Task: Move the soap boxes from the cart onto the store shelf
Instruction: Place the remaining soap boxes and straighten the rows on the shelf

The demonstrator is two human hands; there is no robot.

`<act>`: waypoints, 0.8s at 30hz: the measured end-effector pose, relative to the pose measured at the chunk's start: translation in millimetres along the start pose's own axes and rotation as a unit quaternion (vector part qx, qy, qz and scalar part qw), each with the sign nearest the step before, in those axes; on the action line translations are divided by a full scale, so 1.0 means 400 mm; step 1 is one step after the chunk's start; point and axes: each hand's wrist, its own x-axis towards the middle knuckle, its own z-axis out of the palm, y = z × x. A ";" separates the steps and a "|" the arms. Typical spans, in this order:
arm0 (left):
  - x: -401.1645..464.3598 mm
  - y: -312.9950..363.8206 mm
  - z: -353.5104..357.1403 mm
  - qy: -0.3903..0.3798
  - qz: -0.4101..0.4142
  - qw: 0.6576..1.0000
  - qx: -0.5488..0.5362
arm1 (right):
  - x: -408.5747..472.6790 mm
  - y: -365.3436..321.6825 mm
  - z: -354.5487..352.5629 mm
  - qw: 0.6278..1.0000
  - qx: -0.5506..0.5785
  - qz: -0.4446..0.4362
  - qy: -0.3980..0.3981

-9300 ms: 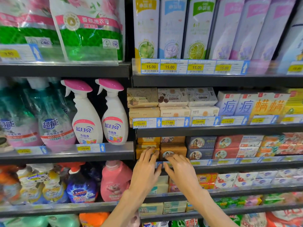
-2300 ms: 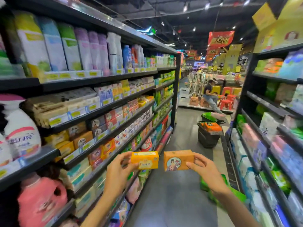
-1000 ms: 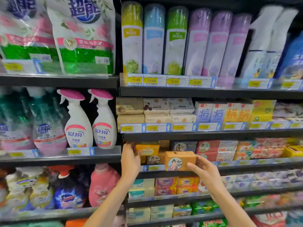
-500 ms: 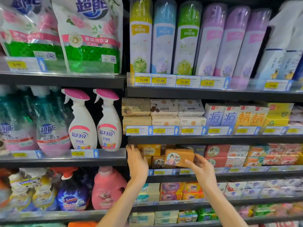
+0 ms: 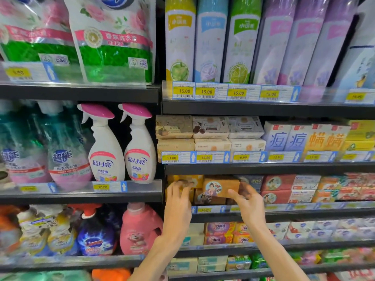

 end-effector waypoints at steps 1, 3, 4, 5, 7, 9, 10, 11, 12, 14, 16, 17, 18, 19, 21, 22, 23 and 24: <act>-0.006 -0.007 0.002 -0.012 -0.002 1.000 0.010 | 0.001 0.003 0.001 1.000 -0.008 -0.004 0.003; -0.014 -0.013 0.003 -0.018 -0.004 0.999 0.030 | 0.000 0.003 0.002 1.000 -0.020 -0.016 0.007; -0.015 -0.013 0.002 -0.021 -0.004 0.999 0.035 | 0.000 0.004 0.003 0.999 -0.026 -0.019 0.010; -0.016 -0.014 0.002 -0.022 -0.001 0.999 0.036 | -0.001 0.004 0.006 0.999 -0.033 -0.023 0.012; -0.018 -0.012 0.000 -0.021 -0.003 0.999 0.031 | -0.008 0.001 0.014 0.999 -0.038 -0.030 0.017; -0.023 -0.010 -0.002 -0.023 -0.005 0.999 0.025 | -0.017 -0.008 0.025 0.998 -0.045 -0.034 0.030; -0.025 -0.011 -0.002 -0.026 -0.007 0.999 0.024 | -0.022 -0.012 0.030 0.998 -0.047 -0.036 0.036; -0.027 -0.012 -0.001 -0.027 -0.008 0.999 0.024 | -0.027 -0.016 0.036 0.997 -0.049 -0.038 0.039; -0.029 -0.013 -0.002 -0.028 -0.010 0.999 0.022 | -0.031 -0.020 0.042 0.997 -0.050 -0.041 0.041; -0.031 -0.017 -0.003 -0.030 -0.009 0.999 0.019 | -0.032 -0.024 0.055 0.996 -0.058 -0.048 0.048; -0.034 -0.019 -0.005 -0.035 -0.012 0.999 0.020 | -0.034 -0.032 0.067 0.995 -0.065 -0.049 0.054; -0.033 -0.021 -0.006 -0.037 -0.012 0.999 0.022 | -0.036 -0.038 0.073 0.995 -0.066 -0.050 0.057; -0.032 -0.023 -0.006 -0.038 -0.011 0.999 0.024 | -0.038 -0.044 0.079 0.995 -0.065 -0.051 0.061; -0.033 -0.025 -0.007 -0.038 -0.009 0.999 0.026 | -0.040 -0.049 0.086 0.995 -0.060 -0.050 0.065; -0.033 -0.029 -0.009 -0.038 -0.004 0.999 0.032 | -0.043 -0.051 0.098 0.994 -0.060 -0.048 0.078; -0.034 -0.032 -0.010 -0.040 -0.003 0.999 0.034 | -0.045 -0.050 0.103 0.993 -0.069 -0.050 0.087; -0.035 -0.034 -0.011 -0.041 -0.003 0.999 0.033 | -0.048 -0.047 0.106 0.990 -0.087 -0.061 0.098; -0.035 -0.036 -0.011 -0.043 -0.005 0.999 0.033 | -0.054 -0.042 0.109 0.985 -0.113 -0.082 0.106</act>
